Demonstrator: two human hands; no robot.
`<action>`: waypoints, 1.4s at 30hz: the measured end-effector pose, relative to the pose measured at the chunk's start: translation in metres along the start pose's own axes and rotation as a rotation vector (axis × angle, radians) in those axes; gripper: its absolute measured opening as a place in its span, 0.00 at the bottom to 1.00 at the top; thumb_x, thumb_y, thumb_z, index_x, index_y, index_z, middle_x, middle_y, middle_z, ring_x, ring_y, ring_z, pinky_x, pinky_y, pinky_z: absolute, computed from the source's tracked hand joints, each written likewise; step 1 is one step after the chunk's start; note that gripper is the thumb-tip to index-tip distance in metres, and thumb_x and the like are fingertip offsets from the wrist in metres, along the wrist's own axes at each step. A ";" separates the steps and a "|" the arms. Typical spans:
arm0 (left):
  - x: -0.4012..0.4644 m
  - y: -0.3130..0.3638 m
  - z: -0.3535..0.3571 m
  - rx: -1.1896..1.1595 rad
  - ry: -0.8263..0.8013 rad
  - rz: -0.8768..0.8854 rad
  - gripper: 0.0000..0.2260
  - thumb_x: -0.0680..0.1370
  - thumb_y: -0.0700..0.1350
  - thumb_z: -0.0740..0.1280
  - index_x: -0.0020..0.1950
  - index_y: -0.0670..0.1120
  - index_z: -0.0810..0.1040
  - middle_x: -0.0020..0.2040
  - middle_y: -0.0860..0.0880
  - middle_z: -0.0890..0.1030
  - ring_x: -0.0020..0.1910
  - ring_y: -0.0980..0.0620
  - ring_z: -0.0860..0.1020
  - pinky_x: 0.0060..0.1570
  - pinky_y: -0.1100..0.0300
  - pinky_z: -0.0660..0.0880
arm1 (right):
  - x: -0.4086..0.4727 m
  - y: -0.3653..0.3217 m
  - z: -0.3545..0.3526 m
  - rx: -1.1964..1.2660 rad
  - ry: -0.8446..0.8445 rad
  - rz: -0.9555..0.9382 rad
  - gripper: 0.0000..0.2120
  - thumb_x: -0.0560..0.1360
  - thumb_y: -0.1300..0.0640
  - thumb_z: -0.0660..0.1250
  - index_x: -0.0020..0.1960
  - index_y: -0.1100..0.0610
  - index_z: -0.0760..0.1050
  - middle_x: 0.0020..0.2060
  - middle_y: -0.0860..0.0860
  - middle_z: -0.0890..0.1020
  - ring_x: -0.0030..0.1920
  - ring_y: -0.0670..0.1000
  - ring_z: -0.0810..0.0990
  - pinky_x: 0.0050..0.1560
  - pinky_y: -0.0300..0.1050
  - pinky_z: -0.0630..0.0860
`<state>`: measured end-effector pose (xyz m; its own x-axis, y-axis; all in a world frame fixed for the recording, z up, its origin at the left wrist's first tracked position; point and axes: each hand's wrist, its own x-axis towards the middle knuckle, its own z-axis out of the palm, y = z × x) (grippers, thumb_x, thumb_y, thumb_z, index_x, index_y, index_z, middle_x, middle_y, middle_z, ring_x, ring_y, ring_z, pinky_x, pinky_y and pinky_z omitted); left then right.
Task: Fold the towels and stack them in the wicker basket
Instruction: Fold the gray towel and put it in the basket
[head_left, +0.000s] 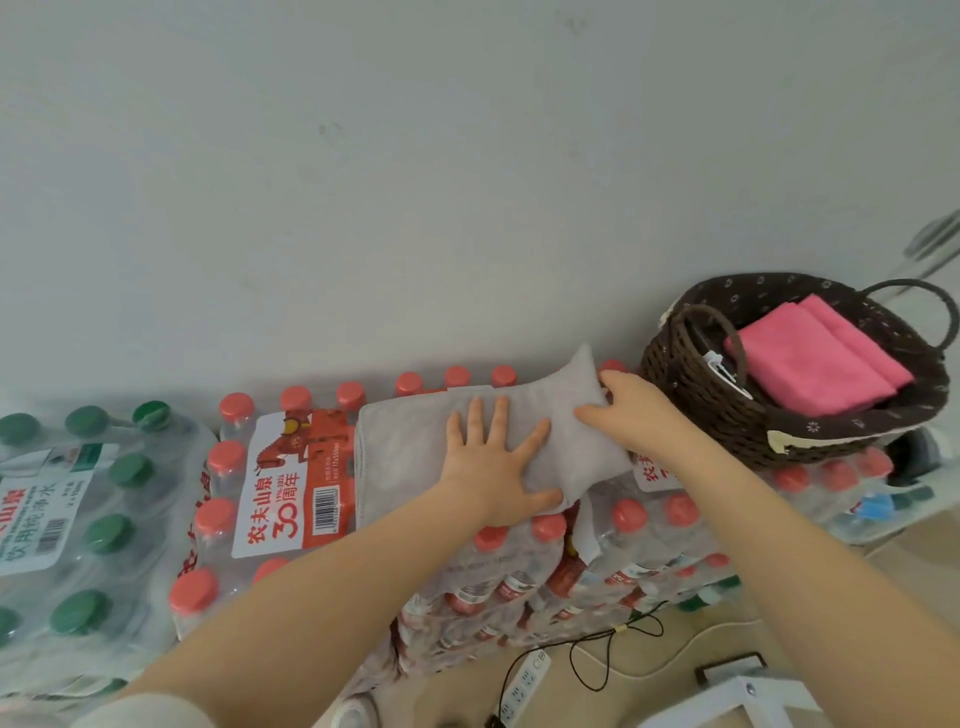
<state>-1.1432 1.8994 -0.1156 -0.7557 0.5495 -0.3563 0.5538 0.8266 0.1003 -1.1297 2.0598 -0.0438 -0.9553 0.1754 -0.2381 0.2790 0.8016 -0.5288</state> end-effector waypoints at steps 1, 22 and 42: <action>0.000 0.000 -0.003 0.003 -0.017 0.012 0.37 0.72 0.71 0.50 0.73 0.61 0.35 0.75 0.44 0.32 0.73 0.37 0.32 0.69 0.38 0.34 | -0.001 -0.009 0.001 -0.013 -0.019 -0.028 0.05 0.73 0.58 0.64 0.48 0.57 0.71 0.37 0.48 0.74 0.43 0.51 0.75 0.34 0.40 0.66; -0.008 -0.076 -0.019 -0.779 0.338 0.030 0.14 0.79 0.39 0.58 0.62 0.43 0.76 0.53 0.41 0.79 0.49 0.48 0.76 0.49 0.65 0.68 | -0.011 -0.052 0.076 -0.115 0.104 -0.289 0.20 0.78 0.53 0.58 0.69 0.53 0.67 0.66 0.53 0.72 0.61 0.51 0.73 0.58 0.44 0.72; -0.027 -0.139 -0.025 -0.964 0.199 -0.334 0.20 0.72 0.53 0.70 0.57 0.42 0.73 0.55 0.43 0.79 0.50 0.47 0.77 0.51 0.53 0.75 | -0.005 -0.071 0.122 -0.445 -0.034 -0.164 0.29 0.81 0.48 0.45 0.75 0.56 0.35 0.76 0.51 0.39 0.76 0.49 0.37 0.73 0.47 0.35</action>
<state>-1.2088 1.7724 -0.0973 -0.9117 0.2128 -0.3515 -0.1423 0.6389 0.7560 -1.1328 1.9319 -0.1041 -0.9774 0.0133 -0.2109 0.0486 0.9854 -0.1631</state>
